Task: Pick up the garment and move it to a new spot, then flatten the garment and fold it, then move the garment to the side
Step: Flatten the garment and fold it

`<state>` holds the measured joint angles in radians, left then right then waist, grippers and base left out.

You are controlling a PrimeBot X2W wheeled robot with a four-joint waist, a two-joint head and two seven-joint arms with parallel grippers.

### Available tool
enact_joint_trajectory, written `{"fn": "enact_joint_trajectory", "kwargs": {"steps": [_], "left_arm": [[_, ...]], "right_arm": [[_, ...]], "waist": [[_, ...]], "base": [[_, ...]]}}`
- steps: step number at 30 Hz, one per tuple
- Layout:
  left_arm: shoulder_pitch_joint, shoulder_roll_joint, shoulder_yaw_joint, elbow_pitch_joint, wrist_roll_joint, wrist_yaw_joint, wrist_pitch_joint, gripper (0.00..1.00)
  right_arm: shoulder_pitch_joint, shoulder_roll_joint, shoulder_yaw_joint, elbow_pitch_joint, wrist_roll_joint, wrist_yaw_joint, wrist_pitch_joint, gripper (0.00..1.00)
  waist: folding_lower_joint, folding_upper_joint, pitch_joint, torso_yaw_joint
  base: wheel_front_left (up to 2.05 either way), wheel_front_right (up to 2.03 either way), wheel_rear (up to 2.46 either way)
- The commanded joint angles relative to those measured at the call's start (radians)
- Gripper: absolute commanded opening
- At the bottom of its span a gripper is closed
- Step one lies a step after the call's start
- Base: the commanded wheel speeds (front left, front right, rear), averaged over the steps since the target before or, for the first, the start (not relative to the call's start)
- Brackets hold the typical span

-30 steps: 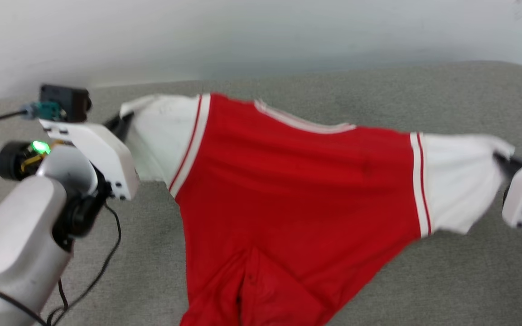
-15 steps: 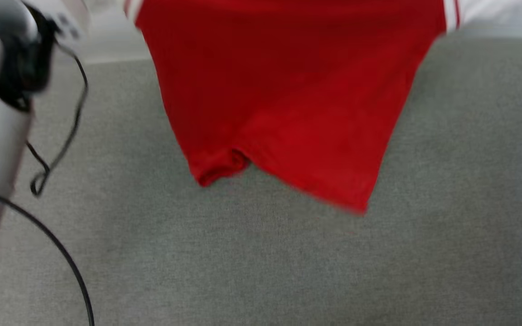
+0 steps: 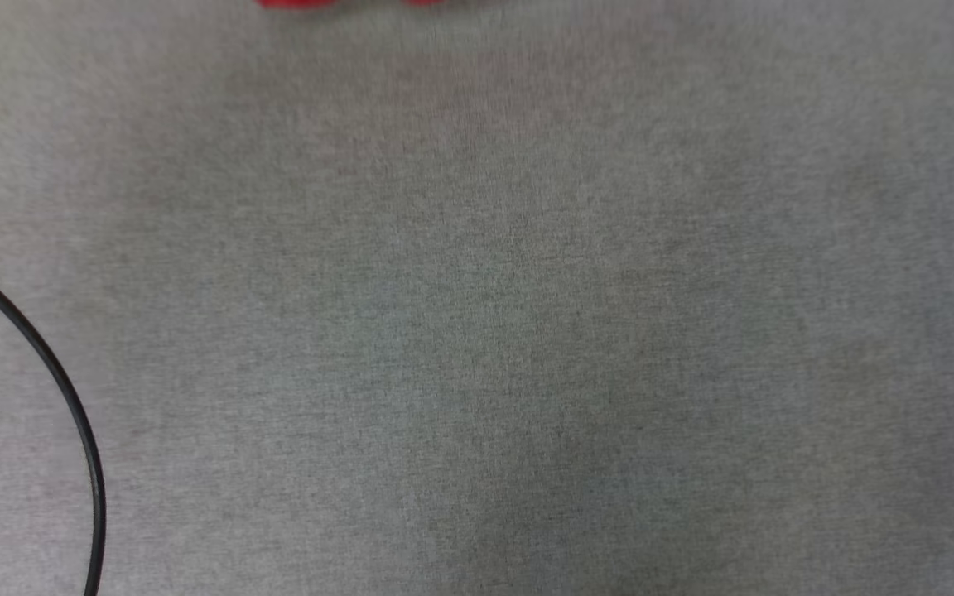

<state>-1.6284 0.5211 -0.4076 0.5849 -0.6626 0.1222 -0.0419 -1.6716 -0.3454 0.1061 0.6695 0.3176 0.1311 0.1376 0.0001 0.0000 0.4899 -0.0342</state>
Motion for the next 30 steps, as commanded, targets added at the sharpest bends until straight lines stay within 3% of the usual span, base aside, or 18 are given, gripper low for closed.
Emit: {"fn": "enact_joint_trajectory", "kwargs": {"steps": [1,13,18,24,30], "left_arm": [[-0.015,-0.007,0.003,0.017,0.003,-0.006,-0.01,0.0],[-0.064,-0.067,-0.017,0.231,-0.023,-0.089,-0.069,0.0],[0.141,-0.113,-0.037,0.372,-0.054,-0.174,-0.169,0.0],[0.426,-0.133,-0.022,0.388,-0.096,-0.211,-0.216,0.0],[0.716,-0.128,0.011,0.325,-0.136,-0.216,-0.223,0.0]], "right_arm": [[-0.022,0.006,0.012,0.02,0.004,-0.001,-0.019,0.0],[-0.111,0.041,0.168,0.212,0.066,-0.001,-0.13,0.0],[0.116,0.053,0.32,0.302,0.197,-0.001,-0.169,0.0],[0.415,0.057,0.42,0.284,0.307,-0.001,-0.177,0.0],[0.694,0.036,0.492,0.219,0.376,-0.001,-0.164,0.0]], "waist": [[-0.0001,0.0,0.065,-0.003],[-0.0001,0.0,0.156,0.004],[-0.0001,0.0,0.051,0.015],[-0.0001,0.0,-0.111,0.021],[-0.0001,0.0,-0.236,0.018]], "base": [[0.0,0.0,0.0],[0.0,0.0,0.0],[0.0,0.0,0.0],[0.0,0.0,0.0],[0.0,0.0,0.0]]}}
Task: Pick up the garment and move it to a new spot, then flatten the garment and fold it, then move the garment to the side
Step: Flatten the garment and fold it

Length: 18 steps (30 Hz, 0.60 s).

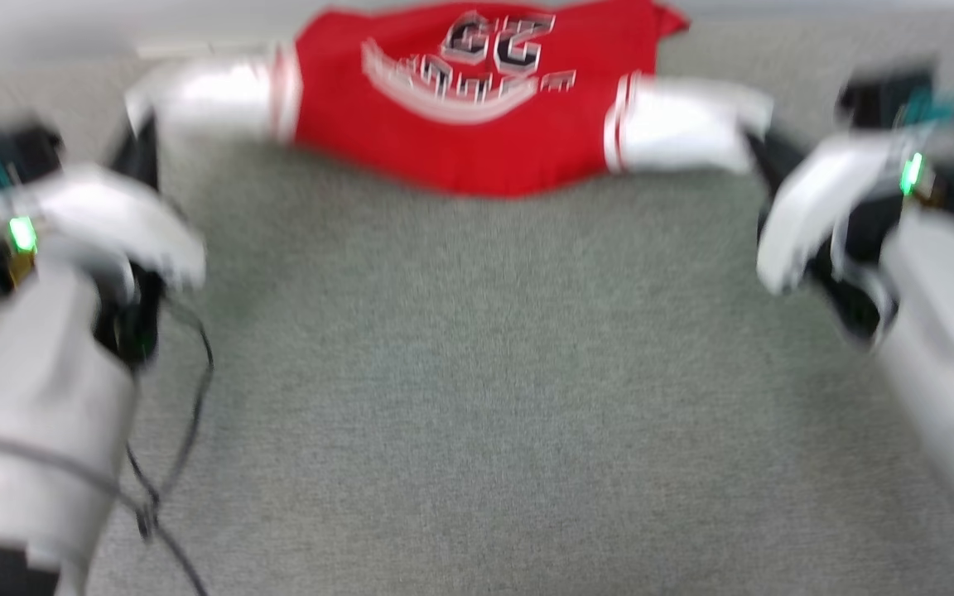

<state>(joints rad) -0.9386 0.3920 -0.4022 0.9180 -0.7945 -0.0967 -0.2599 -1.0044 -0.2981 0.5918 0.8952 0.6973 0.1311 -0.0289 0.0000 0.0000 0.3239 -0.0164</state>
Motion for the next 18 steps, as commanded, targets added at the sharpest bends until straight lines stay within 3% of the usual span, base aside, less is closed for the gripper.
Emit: {"fn": "enact_joint_trajectory", "kwargs": {"steps": [1,10,13,14,18], "left_arm": [[0.073,0.007,0.01,-0.028,-0.003,0.011,-0.006,0.0],[0.515,0.031,0.056,-0.288,-0.038,0.11,-0.001,0.0],[0.662,0.048,0.068,-0.403,-0.056,0.171,0.018,0.0],[0.752,0.066,0.083,-0.483,-0.07,0.218,0.03,0.0],[0.925,0.106,0.107,-0.662,-0.085,0.312,0.064,0.0]], "right_arm": [[0.068,-0.019,0.017,-0.02,0.005,-0.001,0.009,0.0],[0.433,-0.098,0.02,-0.189,0.051,-0.001,0.008,0.0],[0.56,-0.11,-0.022,-0.256,0.053,-0.001,0.01,0.0],[0.635,-0.123,-0.06,-0.304,0.043,-0.001,0.017,0.0],[0.792,-0.132,-0.148,-0.415,0.012,-0.001,0.06,0.0]], "waist": [[0.0,0.0,-0.087,0.001],[0.0,0.0,-0.217,0.007],[0.0,0.0,-0.245,0.004],[0.0,0.0,-0.261,0.004],[0.0,0.0,-0.286,0.004]], "base": [[0.0,0.0,0.0],[0.0,0.0,0.0],[0.0,0.0,0.0],[0.0,0.0,0.0],[0.0,0.0,0.0]]}}
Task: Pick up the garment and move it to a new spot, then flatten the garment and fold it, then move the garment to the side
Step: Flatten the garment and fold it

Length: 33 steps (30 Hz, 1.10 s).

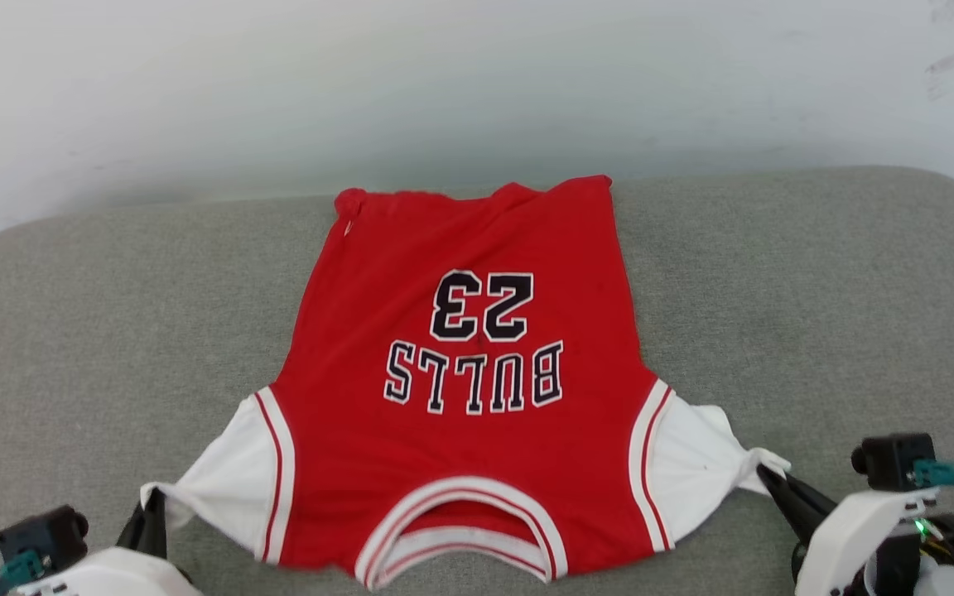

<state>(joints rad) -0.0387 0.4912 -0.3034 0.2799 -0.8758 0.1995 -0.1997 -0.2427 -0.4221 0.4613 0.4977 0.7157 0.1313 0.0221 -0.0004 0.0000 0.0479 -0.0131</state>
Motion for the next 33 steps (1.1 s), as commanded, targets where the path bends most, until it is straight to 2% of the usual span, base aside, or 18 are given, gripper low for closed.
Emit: {"fn": "enact_joint_trajectory", "kwargs": {"steps": [1,7,13,14,15,19,23,28,32,33], "left_arm": [[0.067,0.018,0.009,-0.064,-0.007,0.039,0.019,0.0],[0.252,0.075,0.003,-0.297,-0.009,0.153,0.112,0.0],[0.327,0.101,-0.002,-0.445,0.006,0.222,0.151,0.0],[0.329,0.104,-0.008,-0.461,0.01,0.227,0.157,0.0],[0.324,0.108,-0.015,-0.479,0.018,0.23,0.159,0.0],[0.281,0.108,-0.04,-0.525,0.033,0.228,0.181,0.0],[0.247,0.102,-0.055,-0.556,0.056,0.234,0.182,0.0],[0.175,0.085,-0.076,-0.586,0.092,0.225,0.169,0.0],[0.104,0.045,-0.106,-0.57,0.109,0.195,0.147,0.0],[0.104,0.045,-0.106,-0.57,0.109,0.195,0.147,0.0]], "right_arm": [[0.069,-0.005,-0.042,-0.05,-0.015,-0.001,0.023,0.0],[0.312,0.02,-0.212,-0.24,-0.121,-0.001,0.174,0.0],[0.49,0.086,-0.35,-0.421,-0.204,-0.001,0.344,0.0],[0.495,0.099,-0.37,-0.449,-0.212,-0.001,0.354,0.39],[0.498,0.116,-0.391,-0.477,-0.22,-0.001,0.36,1.0],[0.426,0.173,-0.484,-0.55,-0.264,-0.001,0.33,1.0],[0.274,0.207,-0.578,-0.536,-0.319,-0.001,0.292,1.0],[-0.006,0.2,-0.642,-0.383,-0.337,-0.001,0.29,1.0],[-0.217,0.153,-0.652,-0.181,-0.338,-0.001,0.326,1.0],[-0.217,0.153,-0.652,-0.181,-0.338,-0.001,0.326,1.0]], "waist": [[0.0004,0.0,-0.014,0.001],[0.0004,0.0,-0.025,0.024],[0.0004,0.0,-0.006,0.054],[0.0004,0.0,-0.003,0.061],[0.0004,0.0,0.001,0.067],[0.0004,0.0,0.021,0.092],[0.0004,0.0,0.06,0.111],[0.0004,0.0,0.145,0.154],[0.0004,0.0,0.217,0.217],[0.0004,0.0,0.217,0.217]], "base": [[0.0,0.0,0.0],[0.0,0.0,0.0],[0.0,0.0,0.0],[0.0,0.0,0.0],[0.0,0.0,0.0],[0.0,0.0,0.0],[0.0,0.0,0.0],[0.0,0.0,0.0],[0.0,0.0,0.0],[0.0,0.0,0.0]]}}
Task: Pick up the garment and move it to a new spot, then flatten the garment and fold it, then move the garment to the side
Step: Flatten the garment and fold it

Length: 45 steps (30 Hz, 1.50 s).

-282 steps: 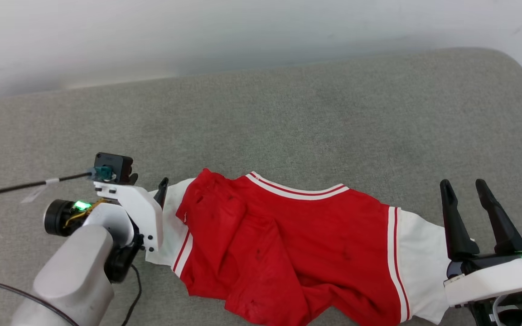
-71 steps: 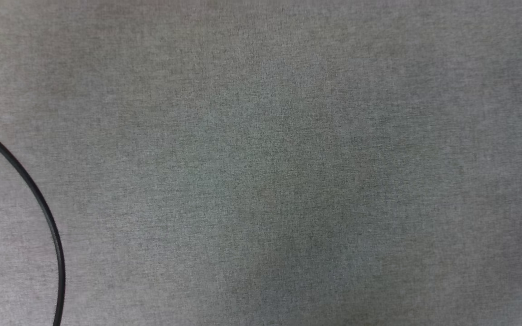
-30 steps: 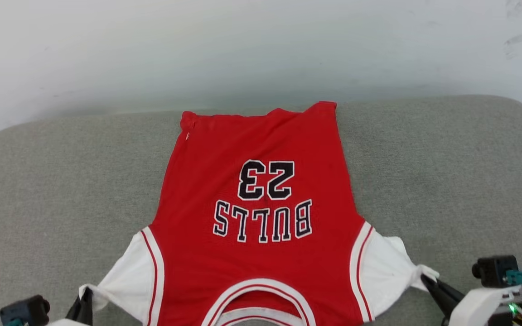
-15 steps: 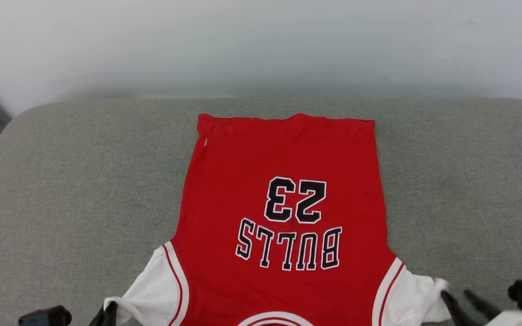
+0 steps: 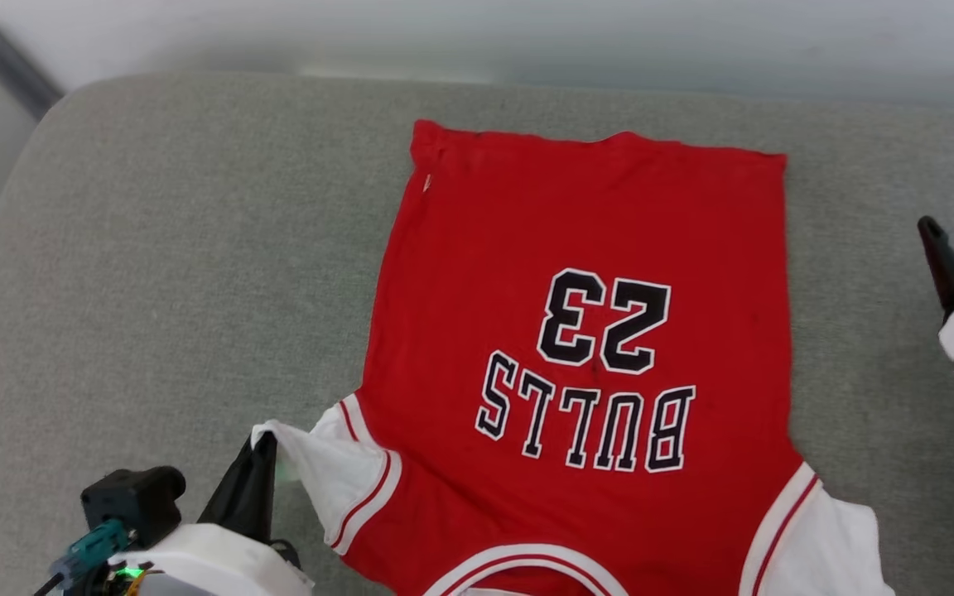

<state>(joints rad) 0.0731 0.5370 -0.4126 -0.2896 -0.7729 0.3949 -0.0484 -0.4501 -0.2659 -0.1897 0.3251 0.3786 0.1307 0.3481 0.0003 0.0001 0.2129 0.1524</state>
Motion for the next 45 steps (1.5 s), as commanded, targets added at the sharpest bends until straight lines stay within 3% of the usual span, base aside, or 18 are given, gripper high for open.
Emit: {"fn": "enact_joint_trajectory", "kwargs": {"steps": [1,5,11,16,22,23,24,35,45], "left_arm": [[-0.046,-0.023,-0.014,0.018,0.011,-0.019,-0.018,0.0],[-0.112,-0.066,-0.041,0.053,0.022,-0.057,-0.046,0.0],[-0.175,-0.11,-0.065,0.101,0.024,-0.098,-0.076,0.0],[-0.211,-0.138,-0.074,0.15,0.016,-0.125,-0.101,0.0],[-0.23,-0.152,-0.077,0.194,0.011,-0.145,-0.117,0.0],[-0.232,-0.154,-0.077,0.199,0.011,-0.148,-0.116,0.0],[-0.234,-0.154,-0.079,0.205,0.01,-0.149,-0.116,0.0],[-0.196,-0.135,-0.065,0.253,-0.015,-0.147,-0.115,0.0],[-0.056,-0.05,0.004,0.257,-0.063,-0.101,-0.095,0.0]], "right_arm": [[-0.107,-0.03,0.01,0.09,-0.009,0.0,0.039,1.0],[-0.286,-0.09,0.038,0.236,-0.02,0.0,0.149,1.0],[-0.456,-0.136,0.092,0.354,-0.034,0.0,0.291,1.0],[-0.547,-0.135,0.116,0.448,-0.037,0.0,0.382,1.0],[-0.533,-0.12,0.167,0.547,-0.045,0.0,0.455,1.0],[-0.53,-0.119,0.178,0.553,-0.046,0.0,0.461,0.72],[-0.527,-0.119,0.183,0.561,-0.04,0.0,0.462,0.0],[-0.531,-0.193,0.27,0.548,-0.026,0.0,0.432,0.0],[-0.301,-0.243,0.444,0.35,0.117,0.0,0.372,0.0]], "waist": [[-0.0003,-0.0001,0.085,0.082],[-0.0003,-0.0001,0.149,0.143],[-0.0003,-0.0001,0.218,0.198],[-0.0003,-0.0001,0.255,0.22],[-0.0003,-0.0001,0.263,0.225],[-0.0003,-0.0001,0.263,0.225],[-0.0003,-0.0001,0.261,0.225],[-0.0003,-0.0001,0.137,0.192],[-0.0003,-0.0001,-0.059,0.033]], "base": [[0.0,0.0,0.0],[0.0,0.0,0.0],[0.0,0.0,0.0],[0.0,0.0,0.0],[0.0,0.0,0.0],[0.0,0.0,0.0],[0.0,0.0,0.0],[0.0,0.0,0.0],[0.0,0.0,0.0]]}}
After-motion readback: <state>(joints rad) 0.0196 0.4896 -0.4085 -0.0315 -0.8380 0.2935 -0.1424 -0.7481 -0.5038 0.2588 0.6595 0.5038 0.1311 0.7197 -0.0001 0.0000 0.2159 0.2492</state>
